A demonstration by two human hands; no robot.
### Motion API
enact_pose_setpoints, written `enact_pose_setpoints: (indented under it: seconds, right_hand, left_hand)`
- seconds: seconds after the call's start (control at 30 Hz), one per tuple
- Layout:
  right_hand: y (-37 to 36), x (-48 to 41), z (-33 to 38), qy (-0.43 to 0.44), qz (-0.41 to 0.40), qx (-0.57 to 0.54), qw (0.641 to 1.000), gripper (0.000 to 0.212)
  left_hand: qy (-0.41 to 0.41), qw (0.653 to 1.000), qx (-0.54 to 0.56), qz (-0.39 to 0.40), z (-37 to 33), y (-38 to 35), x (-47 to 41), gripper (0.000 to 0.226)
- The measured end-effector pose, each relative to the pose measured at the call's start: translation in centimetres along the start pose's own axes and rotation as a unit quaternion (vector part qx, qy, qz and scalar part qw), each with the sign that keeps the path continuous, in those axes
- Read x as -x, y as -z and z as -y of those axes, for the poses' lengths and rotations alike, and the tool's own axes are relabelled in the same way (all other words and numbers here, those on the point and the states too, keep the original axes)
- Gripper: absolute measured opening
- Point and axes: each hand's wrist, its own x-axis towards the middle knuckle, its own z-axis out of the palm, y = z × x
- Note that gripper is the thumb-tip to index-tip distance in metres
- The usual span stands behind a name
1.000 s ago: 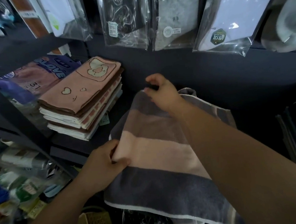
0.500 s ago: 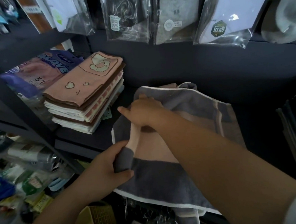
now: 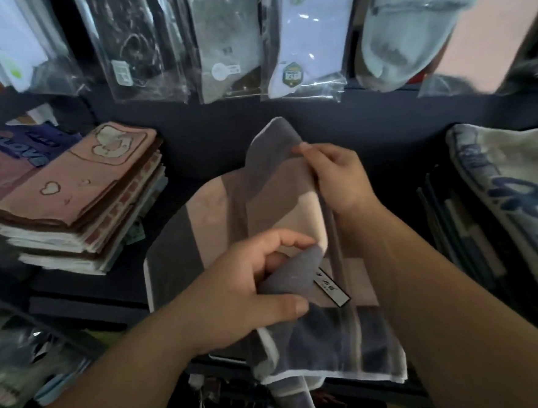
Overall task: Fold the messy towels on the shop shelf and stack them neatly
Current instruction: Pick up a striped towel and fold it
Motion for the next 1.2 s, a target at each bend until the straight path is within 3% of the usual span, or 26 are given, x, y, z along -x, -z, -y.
enact_pose_setpoints:
  seconds: [0.17,0.33,0.43,0.6,0.73,0.87,0.97,1.07,1.13,1.2]
  right_hand:
    - [5.7,1.2,-2.4,-0.073,-0.099,-0.057,0.991,0.019]
    - [7.0,2.8,-7.0,-0.213,-0.017,-0.038,0.976,0.020]
    - [7.1,3.4,-8.1,-0.210,-0.009,-0.049,0.977,0.022]
    - [7.4,3.4,-7.5,-0.185,0.000,-0.051,0.981,0.021]
    - [8.3,2.7,-5.9,-0.152,-0.044,-0.067,0.985,0.017]
    - [8.6,2.6,-6.4,-0.168,-0.060,-0.008,0.984,0.019]
    - [8.1,3.2,-7.8,-0.204,-0.004,0.065,0.977,0.030]
    - [7.8,3.8,-8.4,-0.169,0.000,0.160,0.972,0.036]
    - [7.4,4.4,-8.2,-0.140,0.016,0.235,0.962,0.039]
    - [7.1,5.4,-8.1,-0.122,0.040,0.299,0.946,0.047]
  left_hand:
    - [-0.017,0.995,-0.065,0.074,-0.2,-4.7,-3.5,0.064]
    - [-0.010,0.978,-0.198,0.060,3.6,-8.4,-5.1,0.054]
    - [0.003,0.972,-0.232,0.043,5.0,-9.2,-4.9,0.041]
    - [-0.006,0.983,-0.183,-0.009,4.5,-9.1,-4.9,0.014]
    - [-0.042,0.991,-0.127,-0.024,2.1,-9.6,-4.5,0.013]
    - [-0.037,0.984,-0.176,-0.014,1.8,-11.2,-4.8,0.015]
    - [0.010,0.970,-0.235,0.055,2.7,-12.3,-5.0,0.032]
    - [0.032,0.970,-0.220,0.102,3.1,-12.3,-4.9,0.042]
    - [0.022,0.971,-0.217,0.099,3.3,-11.6,-4.9,0.038]
    - [-0.028,0.967,-0.250,0.040,3.6,-10.4,-5.0,0.027]
